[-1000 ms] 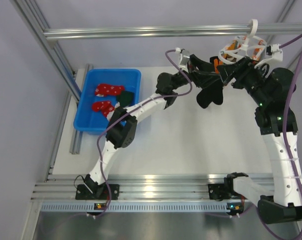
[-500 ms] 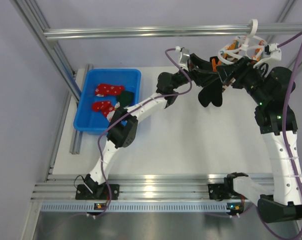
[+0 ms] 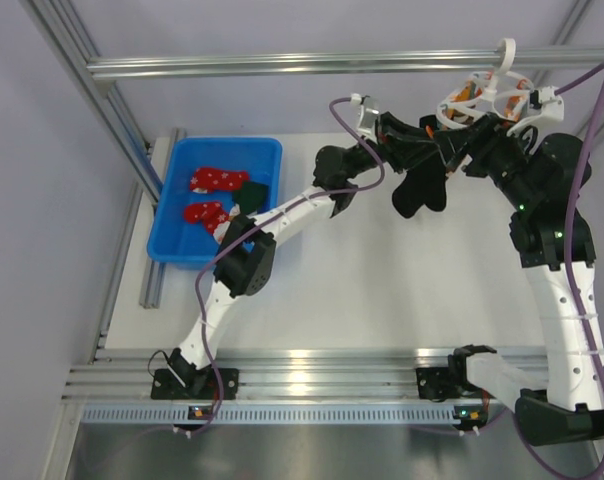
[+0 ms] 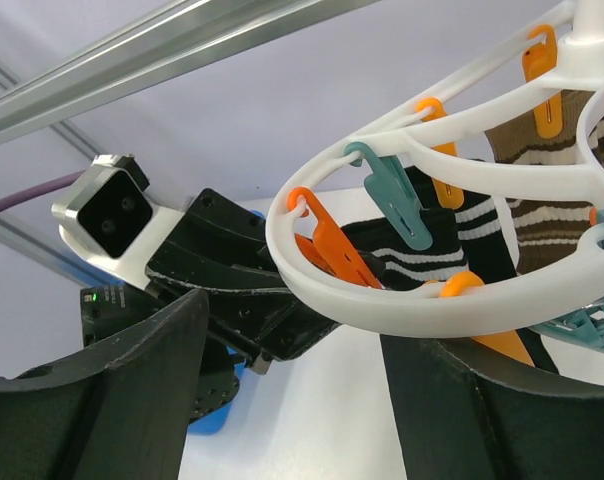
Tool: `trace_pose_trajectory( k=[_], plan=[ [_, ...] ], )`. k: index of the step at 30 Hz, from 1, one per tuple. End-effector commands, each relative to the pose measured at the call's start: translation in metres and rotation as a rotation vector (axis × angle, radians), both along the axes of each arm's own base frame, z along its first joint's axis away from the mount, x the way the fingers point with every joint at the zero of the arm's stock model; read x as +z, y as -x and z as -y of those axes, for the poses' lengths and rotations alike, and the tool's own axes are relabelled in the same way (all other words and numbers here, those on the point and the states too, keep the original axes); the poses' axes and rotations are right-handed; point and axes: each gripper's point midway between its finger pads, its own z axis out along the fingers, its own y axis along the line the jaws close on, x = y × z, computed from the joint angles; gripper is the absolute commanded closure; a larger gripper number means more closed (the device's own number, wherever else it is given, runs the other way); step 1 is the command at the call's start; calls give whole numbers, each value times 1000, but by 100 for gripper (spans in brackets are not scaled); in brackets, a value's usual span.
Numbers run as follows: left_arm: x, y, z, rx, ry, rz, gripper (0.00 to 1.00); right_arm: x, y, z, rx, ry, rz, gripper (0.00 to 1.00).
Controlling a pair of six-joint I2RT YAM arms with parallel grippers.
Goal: Clip the socks to the hanger
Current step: Open the clamp at the hanger.
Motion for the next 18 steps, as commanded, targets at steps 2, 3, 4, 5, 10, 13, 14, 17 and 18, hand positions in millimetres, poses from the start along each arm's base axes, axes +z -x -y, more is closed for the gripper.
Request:
trace_pose_trajectory(
  k=[2, 3, 4, 5, 10, 13, 14, 17, 18],
  plan=[
    [34, 23, -18, 27, 49, 125, 87, 35, 1, 4, -26, 3, 117, 33],
    [34, 24, -20, 50, 40, 148, 89, 36, 0, 4, -29, 5, 123, 34],
    [33, 23, -20, 62, 25, 152, 90, 34, -2, 4, -28, 6, 118, 35],
    [33, 21, -20, 80, 15, 154, 94, 36, -3, 3, -25, 10, 126, 36],
    [35, 9, -22, 237, -76, 251, 99, 34, -11, 2, -13, 52, 126, 38],
    [32, 0, -21, 314, -143, 284, 99, 40, -10, 3, -14, 71, 156, 40],
    [24, -4, -18, 325, -193, 268, 99, 41, -9, 2, -10, 74, 164, 41],
    [27, -7, -18, 383, -225, 326, 98, 48, -7, -1, 13, 83, 200, 43],
    [26, -5, -17, 394, -246, 348, 98, 51, -6, -2, 18, 85, 216, 43]
  ],
)
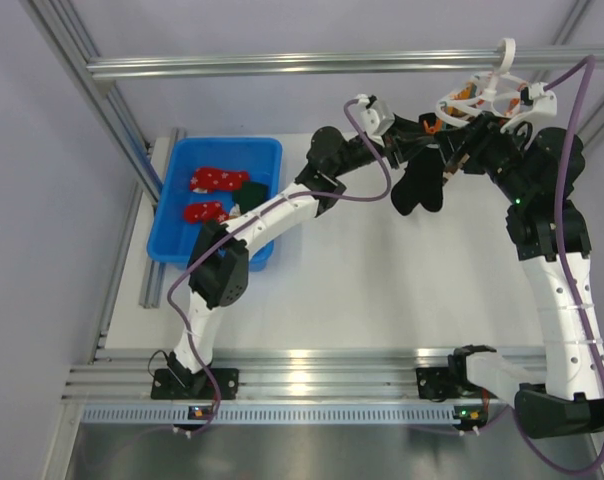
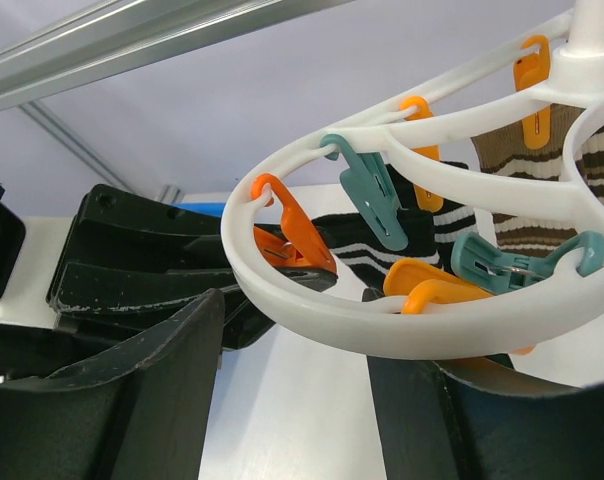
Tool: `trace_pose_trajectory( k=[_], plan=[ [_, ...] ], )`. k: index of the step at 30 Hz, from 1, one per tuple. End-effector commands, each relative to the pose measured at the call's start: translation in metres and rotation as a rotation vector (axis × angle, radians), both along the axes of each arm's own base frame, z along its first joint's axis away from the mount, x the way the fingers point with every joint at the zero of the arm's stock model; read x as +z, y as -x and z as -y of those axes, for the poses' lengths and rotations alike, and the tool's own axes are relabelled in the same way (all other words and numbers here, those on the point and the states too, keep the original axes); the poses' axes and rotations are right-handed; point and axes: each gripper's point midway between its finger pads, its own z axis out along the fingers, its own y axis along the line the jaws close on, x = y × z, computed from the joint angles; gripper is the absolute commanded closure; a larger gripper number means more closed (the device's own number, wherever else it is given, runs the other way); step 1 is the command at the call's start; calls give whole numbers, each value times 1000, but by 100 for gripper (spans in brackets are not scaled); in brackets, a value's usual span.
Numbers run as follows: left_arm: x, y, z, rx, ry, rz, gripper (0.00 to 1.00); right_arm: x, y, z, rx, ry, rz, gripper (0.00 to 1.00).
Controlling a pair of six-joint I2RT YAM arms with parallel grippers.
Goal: Clip the socks to the hanger
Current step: Open the clamp at the hanger.
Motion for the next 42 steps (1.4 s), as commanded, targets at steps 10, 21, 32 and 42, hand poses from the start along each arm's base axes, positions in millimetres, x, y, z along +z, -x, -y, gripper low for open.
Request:
trace_pose_trajectory(
  k=[10, 21, 32, 42],
  plan=[
    [24, 36, -1, 14, -171, 184, 97, 62, 0, -16, 90, 7, 253, 39],
    [23, 48, 6, -19, -206, 160, 98, 50, -3, -31, 131, 4, 369, 36],
    [20, 50, 12, -23, -205, 158, 98, 47, -13, -31, 78, 6, 415, 41],
    [21, 55, 14, -41, -203, 171, 96, 47, -23, -31, 59, 28, 411, 43]
  ],
)
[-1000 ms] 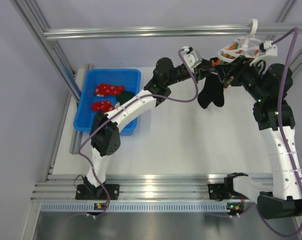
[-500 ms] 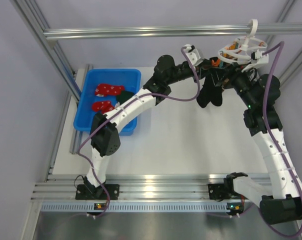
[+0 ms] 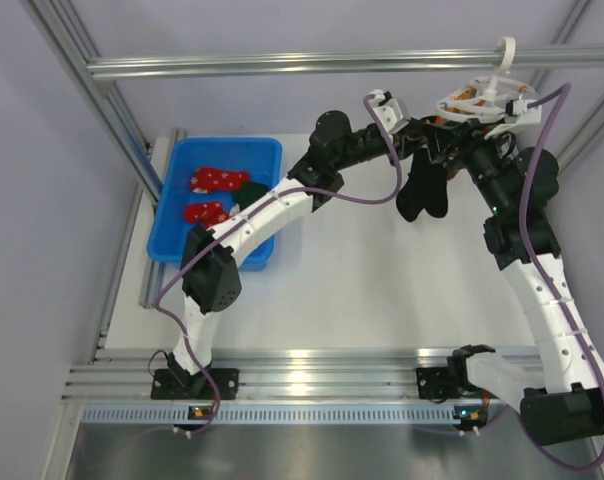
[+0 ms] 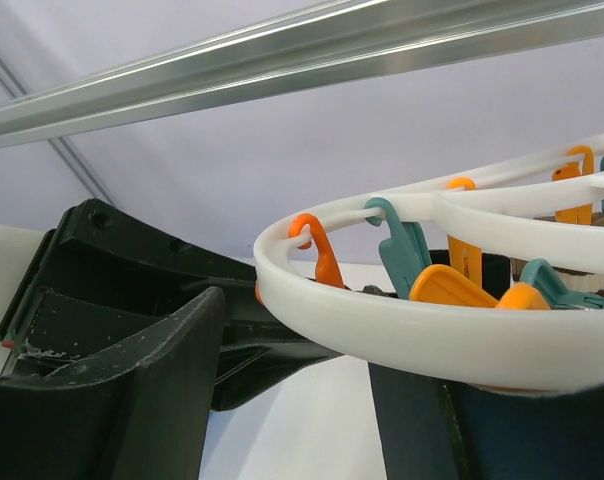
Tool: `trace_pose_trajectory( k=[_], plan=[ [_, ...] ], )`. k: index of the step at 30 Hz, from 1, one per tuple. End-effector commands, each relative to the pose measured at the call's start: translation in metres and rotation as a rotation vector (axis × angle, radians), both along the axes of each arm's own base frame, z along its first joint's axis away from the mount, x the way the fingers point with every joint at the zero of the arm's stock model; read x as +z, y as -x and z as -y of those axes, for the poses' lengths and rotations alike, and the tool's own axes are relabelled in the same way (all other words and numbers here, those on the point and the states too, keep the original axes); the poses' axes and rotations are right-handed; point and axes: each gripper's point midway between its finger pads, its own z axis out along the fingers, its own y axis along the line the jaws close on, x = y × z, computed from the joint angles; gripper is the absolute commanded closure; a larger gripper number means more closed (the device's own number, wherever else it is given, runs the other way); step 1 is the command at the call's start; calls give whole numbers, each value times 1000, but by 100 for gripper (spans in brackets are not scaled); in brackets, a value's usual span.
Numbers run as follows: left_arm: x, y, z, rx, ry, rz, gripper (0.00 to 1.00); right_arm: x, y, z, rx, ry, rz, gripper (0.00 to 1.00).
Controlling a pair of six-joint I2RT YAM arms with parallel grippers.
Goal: Clip the socks to the hanger
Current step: Open the clamp at the hanger.
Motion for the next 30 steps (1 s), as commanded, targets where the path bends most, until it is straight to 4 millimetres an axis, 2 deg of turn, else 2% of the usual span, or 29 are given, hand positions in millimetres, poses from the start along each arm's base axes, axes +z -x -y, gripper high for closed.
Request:
trace_pose_trajectory(
  k=[1, 3, 6, 7, 9, 10, 12, 13, 14, 17, 23, 30],
  plan=[
    [18, 55, 14, -162, -16, 62, 96, 38, -4, -10, 19, 34, 161, 44],
    [16, 58, 16, -172, -23, 61, 95, 34, -6, -10, 15, 49, 155, 45],
    [15, 61, 18, -182, -32, 64, 93, 30, -10, -8, -2, 53, 142, 55],
    [15, 62, 17, -184, -36, 63, 92, 30, -11, -6, -17, 52, 136, 62],
    [13, 64, 17, -190, -40, 58, 88, 31, -11, -5, -23, 49, 135, 71],
    [12, 64, 18, -193, -44, 55, 84, 31, -11, -5, -20, 45, 132, 80],
    [10, 65, 17, -193, -47, 50, 78, 32, -11, -6, -17, 33, 127, 91],
    [9, 65, 17, -192, -50, 45, 73, 33, -10, -5, -16, 25, 126, 100],
    [8, 65, 16, -189, -52, 44, 64, 34, -9, -6, -11, 10, 122, 100],
    [7, 65, 14, -179, -54, 44, 54, 37, -7, -8, 4, -21, 109, 100],
    [5, 59, 13, -154, -35, 18, 51, 44, -2, -13, 41, -102, 90, 100],
    [16, 39, 0, -78, 88, -66, 52, 51, 2, -8, 32, -135, 92, 100]
  ],
)
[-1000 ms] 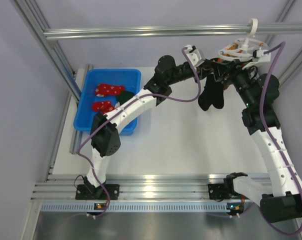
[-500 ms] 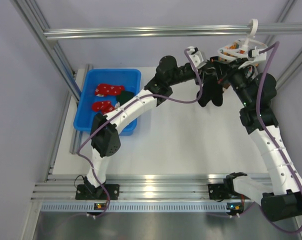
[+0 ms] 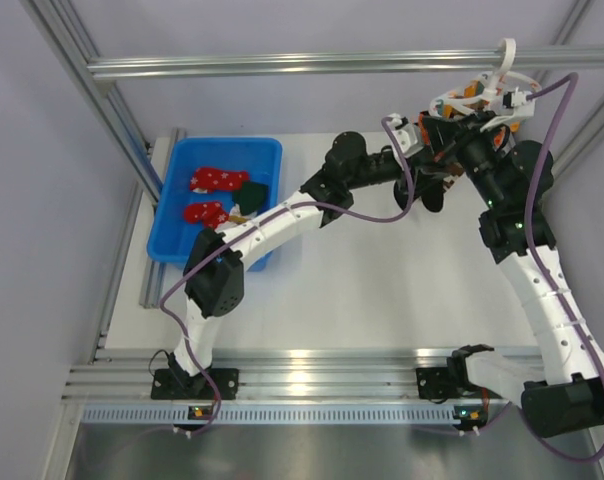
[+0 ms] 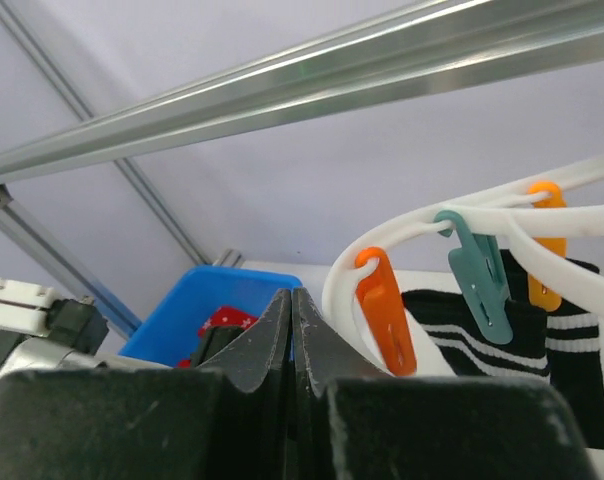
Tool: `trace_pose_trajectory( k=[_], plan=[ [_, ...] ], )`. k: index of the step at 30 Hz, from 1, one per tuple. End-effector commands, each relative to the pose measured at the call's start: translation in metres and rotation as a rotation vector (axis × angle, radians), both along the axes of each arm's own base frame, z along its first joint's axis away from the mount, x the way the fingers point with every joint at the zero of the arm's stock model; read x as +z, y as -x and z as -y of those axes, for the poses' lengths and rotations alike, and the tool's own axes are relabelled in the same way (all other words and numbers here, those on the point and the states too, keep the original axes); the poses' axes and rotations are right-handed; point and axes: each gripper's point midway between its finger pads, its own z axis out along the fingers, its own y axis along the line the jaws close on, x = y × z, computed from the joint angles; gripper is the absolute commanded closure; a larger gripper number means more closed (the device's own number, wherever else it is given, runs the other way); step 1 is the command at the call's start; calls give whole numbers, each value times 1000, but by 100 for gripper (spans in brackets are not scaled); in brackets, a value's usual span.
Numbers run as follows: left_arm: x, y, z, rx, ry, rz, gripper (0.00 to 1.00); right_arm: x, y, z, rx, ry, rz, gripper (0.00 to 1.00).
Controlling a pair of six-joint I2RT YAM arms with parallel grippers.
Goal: Clip the socks to the hanger
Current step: Open the clamp at the hanger.
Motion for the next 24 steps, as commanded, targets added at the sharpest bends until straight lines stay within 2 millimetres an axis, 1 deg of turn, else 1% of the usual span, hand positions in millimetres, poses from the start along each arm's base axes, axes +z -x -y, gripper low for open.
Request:
trace_pose_trajectory(
  k=[1, 3, 4, 7, 9, 10, 13, 16, 18, 20, 23, 24],
  plan=[
    [68, -3, -29, 59, 194, 17, 53, 43, 4, 14, -55, -61, 105, 100],
    [67, -11, -33, 76, 218, -18, 53, 48, 8, 15, -53, -62, 114, 100],
    [72, -13, -35, 93, 246, -15, 53, 52, 10, 15, -56, -64, 124, 97],
    [72, -15, -40, 89, 279, -24, 52, 57, 15, 21, -82, -48, 138, 95],
    [71, -16, -40, 84, 289, -31, 50, 58, 16, 23, -89, -42, 139, 94],
    [70, -19, -41, 87, 296, -37, 49, 59, 17, 25, -92, -41, 141, 94],
    [72, -20, -41, 60, 325, -61, 46, 61, 20, 26, -97, -41, 141, 94],
    [66, -25, -39, 42, 340, -91, 45, 63, 21, 28, -103, -35, 140, 94],
    [67, -24, -39, 22, 357, -95, 44, 65, 23, 29, -106, -32, 145, 94],
    [65, -24, -37, 6, 361, -104, 44, 65, 22, 30, -110, -28, 143, 94],
    [59, -17, -35, -58, 358, -118, 46, 65, 22, 31, -114, -25, 141, 94],
    [58, -12, -35, -86, 354, -110, 46, 66, 23, 32, -117, -25, 141, 94]
  ],
)
